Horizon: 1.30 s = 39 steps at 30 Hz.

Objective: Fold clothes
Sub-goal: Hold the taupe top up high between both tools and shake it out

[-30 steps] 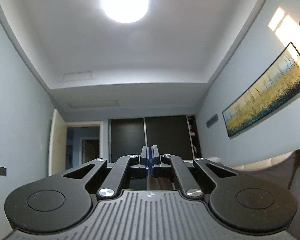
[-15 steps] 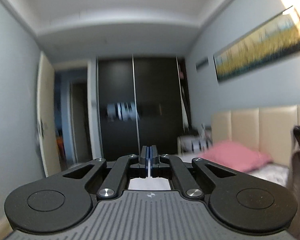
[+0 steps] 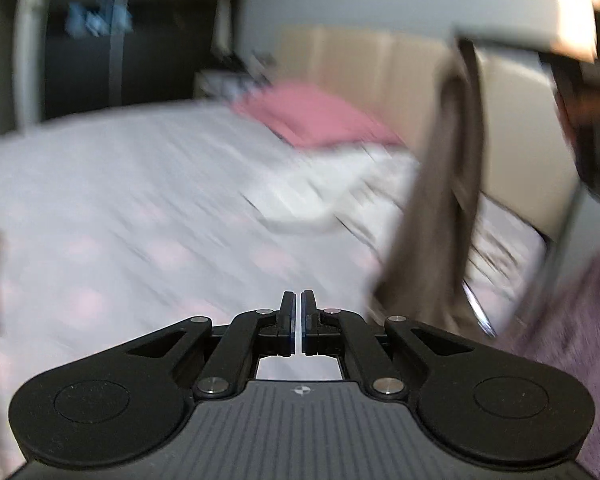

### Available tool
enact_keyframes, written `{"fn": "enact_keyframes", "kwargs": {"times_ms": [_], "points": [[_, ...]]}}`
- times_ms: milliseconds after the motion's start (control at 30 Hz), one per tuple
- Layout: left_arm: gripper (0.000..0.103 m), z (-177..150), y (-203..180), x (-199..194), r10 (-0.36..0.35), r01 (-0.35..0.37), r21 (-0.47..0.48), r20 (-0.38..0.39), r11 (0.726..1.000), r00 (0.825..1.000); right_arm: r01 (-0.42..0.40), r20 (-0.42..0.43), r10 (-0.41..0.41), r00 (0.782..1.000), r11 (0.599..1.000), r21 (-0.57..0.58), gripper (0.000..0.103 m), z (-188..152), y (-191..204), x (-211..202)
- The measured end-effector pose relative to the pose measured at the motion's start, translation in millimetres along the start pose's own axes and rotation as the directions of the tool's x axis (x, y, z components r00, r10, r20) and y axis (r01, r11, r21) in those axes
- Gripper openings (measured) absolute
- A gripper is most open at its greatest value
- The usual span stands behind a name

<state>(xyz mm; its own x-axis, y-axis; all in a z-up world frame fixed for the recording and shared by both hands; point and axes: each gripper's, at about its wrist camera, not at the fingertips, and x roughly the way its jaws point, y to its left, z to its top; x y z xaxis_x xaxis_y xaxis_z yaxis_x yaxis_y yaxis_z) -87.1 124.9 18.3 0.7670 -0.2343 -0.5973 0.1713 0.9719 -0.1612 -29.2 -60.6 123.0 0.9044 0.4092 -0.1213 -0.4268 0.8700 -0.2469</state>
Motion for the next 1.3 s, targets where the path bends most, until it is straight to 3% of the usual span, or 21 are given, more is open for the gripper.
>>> {"fn": "enact_keyframes", "kwargs": {"times_ms": [167,300,667,1033,1100,1167,1300], "points": [[0.001,-43.4,-32.2,73.2,-0.145,0.139,-0.051,-0.138,0.989,0.980,0.014,-0.013,-0.013,1.000,0.999,0.031,0.006,-7.2,-11.9,17.8],[0.012,-61.0,-36.3,105.3,-0.167,0.154,-0.088,-0.155,0.984,0.974,0.036,-0.028,-0.035,0.999,0.999,0.026,0.006,-11.6,-22.1,29.7],[0.025,-47.0,-39.8,171.7,-0.195,0.183,-0.081,-0.177,0.980,0.965,0.206,-0.168,-0.185,0.968,0.971,0.119,0.006,-50.7,-81.6,64.3],[0.025,-39.6,-52.7,201.2,-0.213,0.216,-0.004,-0.178,0.976,0.961,0.249,-0.220,-0.217,0.951,0.959,0.134,0.006,-73.1,-95.2,65.9],[0.011,-39.6,-55.2,203.4,-0.219,0.225,0.014,-0.182,0.974,0.959,0.249,-0.226,-0.215,0.950,0.959,0.135,0.006,-74.6,-97.0,66.6],[0.004,-39.9,-55.0,204.1,-0.211,0.218,0.021,-0.187,0.976,0.959,0.251,-0.229,-0.216,0.949,0.958,0.137,0.006,-75.7,-99.2,66.7],[0.001,-35.5,-46.2,191.1,-0.186,0.187,-0.011,-0.154,0.982,0.970,0.262,-0.229,-0.224,0.947,0.953,0.152,0.006,-76.1,-104.3,63.3]]}}
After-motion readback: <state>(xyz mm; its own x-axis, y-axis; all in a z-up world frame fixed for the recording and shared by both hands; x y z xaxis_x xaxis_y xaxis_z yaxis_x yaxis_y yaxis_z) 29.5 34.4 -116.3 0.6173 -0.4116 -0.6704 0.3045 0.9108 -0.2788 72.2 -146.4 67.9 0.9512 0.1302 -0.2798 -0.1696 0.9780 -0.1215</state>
